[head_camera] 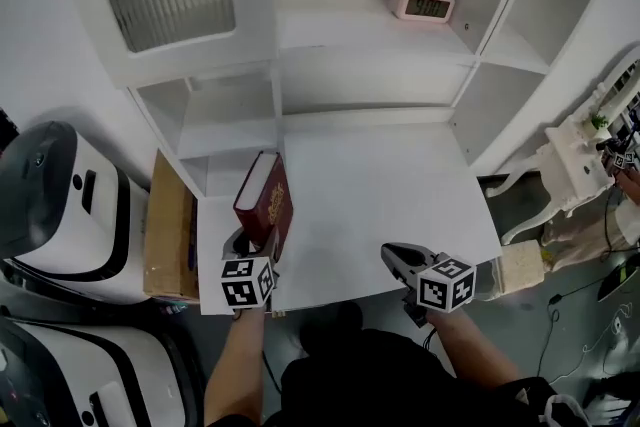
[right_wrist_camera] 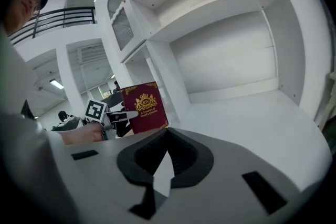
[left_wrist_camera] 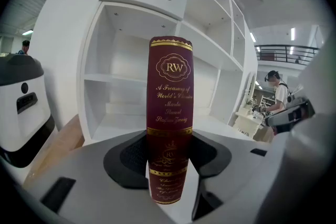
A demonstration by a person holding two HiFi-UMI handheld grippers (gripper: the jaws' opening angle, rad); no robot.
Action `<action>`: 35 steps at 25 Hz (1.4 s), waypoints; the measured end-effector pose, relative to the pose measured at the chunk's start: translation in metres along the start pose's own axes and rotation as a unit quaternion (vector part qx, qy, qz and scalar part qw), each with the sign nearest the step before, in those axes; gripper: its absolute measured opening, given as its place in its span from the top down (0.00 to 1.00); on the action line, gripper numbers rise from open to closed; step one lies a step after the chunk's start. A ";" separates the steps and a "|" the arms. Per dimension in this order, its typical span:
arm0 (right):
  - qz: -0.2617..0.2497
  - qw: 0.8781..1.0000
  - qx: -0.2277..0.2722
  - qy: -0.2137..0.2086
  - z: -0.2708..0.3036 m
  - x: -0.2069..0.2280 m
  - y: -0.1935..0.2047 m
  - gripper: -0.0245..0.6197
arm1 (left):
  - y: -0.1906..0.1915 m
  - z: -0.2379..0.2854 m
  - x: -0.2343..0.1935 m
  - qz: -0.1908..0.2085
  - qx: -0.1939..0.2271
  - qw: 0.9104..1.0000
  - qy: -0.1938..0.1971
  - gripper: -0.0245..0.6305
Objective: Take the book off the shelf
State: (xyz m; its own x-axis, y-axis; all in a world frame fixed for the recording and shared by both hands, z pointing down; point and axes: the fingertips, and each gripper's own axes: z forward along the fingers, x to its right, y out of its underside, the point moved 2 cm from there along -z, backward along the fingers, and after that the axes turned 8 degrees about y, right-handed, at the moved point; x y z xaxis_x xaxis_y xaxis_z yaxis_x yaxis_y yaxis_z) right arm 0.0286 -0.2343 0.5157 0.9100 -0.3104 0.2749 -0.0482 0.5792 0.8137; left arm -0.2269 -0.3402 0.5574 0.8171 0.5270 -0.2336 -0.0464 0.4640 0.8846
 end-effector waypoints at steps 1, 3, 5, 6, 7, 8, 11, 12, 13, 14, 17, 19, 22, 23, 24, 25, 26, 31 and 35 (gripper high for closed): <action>0.001 1.000 0.001 0.008 -0.005 0.002 0.001 0.94 | -0.002 -0.002 0.003 -0.001 0.005 1.000 0.005 0.64; 0.003 1.000 0.010 0.020 -0.013 0.006 -0.002 0.94 | -0.007 -0.006 0.009 0.001 0.012 1.000 0.012 0.64; 0.000 0.999 0.023 0.023 -0.018 0.006 -0.009 0.94 | -0.014 -0.009 0.013 0.006 0.019 1.000 0.015 0.63; -0.004 0.999 0.029 0.022 -0.019 0.006 -0.012 0.94 | -0.017 -0.011 0.016 0.008 0.022 1.000 0.016 0.63; -0.008 0.999 0.034 0.021 -0.021 0.005 -0.016 0.94 | -0.021 -0.013 0.019 0.011 0.025 0.999 0.017 0.63; -0.013 0.999 0.039 0.020 -0.023 0.005 -0.019 0.94 | -0.025 -0.015 0.023 0.014 0.027 0.999 0.019 0.63; -0.025 0.998 0.054 0.016 -0.026 0.010 -0.027 0.94 | -0.037 -0.019 0.037 0.026 0.033 0.999 0.021 0.63; -0.027 0.998 0.059 0.013 -0.027 0.012 -0.030 0.94 | -0.041 -0.020 0.042 0.030 0.035 0.999 0.022 0.63; -0.029 0.998 0.063 0.009 -0.028 0.015 -0.031 0.94 | -0.045 -0.021 0.048 0.033 0.037 0.999 0.022 0.63; -0.031 0.997 0.066 0.003 -0.029 0.018 -0.033 0.94 | -0.049 -0.021 0.054 0.035 0.039 0.998 0.022 0.63; -0.043 0.996 0.070 -0.020 -0.037 0.029 -0.034 0.94 | -0.059 -0.018 0.076 0.038 0.048 0.998 0.018 0.63; -0.055 0.995 0.074 -0.030 -0.044 0.042 -0.038 0.94 | -0.065 -0.012 0.092 0.035 0.054 0.998 0.014 0.63; -0.066 0.993 0.090 -0.038 -0.060 0.069 -0.052 0.94 | -0.074 -0.002 0.118 0.024 0.063 0.998 0.011 0.63; -0.070 0.992 0.096 -0.039 -0.066 0.078 -0.057 0.94 | -0.076 0.001 0.127 0.022 0.066 0.998 0.009 0.63; -0.073 0.991 0.102 -0.042 -0.071 0.086 -0.062 0.94 | -0.079 0.005 0.136 0.021 0.068 0.997 0.008 0.63; -0.076 0.990 0.107 -0.045 -0.075 0.093 -0.066 0.94 | -0.083 0.008 0.145 0.020 0.070 0.997 0.007 0.63; -0.079 0.989 0.112 -0.049 -0.080 0.099 -0.070 0.94 | -0.086 0.011 0.155 0.020 0.072 0.997 0.006 0.63; -0.087 0.985 0.133 -0.064 -0.097 0.124 -0.084 0.94 | -0.107 0.029 0.199 0.033 0.076 0.996 0.017 0.63; -0.093 0.982 0.151 -0.062 -0.107 0.141 -0.094 0.94 | -0.125 0.034 0.220 0.051 0.080 0.995 0.028 0.63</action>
State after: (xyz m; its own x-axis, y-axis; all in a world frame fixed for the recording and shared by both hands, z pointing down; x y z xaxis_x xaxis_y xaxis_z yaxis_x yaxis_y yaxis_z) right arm 0.2058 -0.2519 0.4233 0.8586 -0.4892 0.1529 -0.0232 0.2609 0.9651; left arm -0.0219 -0.3062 0.4087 0.7788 0.6069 -0.1587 -0.0309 0.2898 0.9566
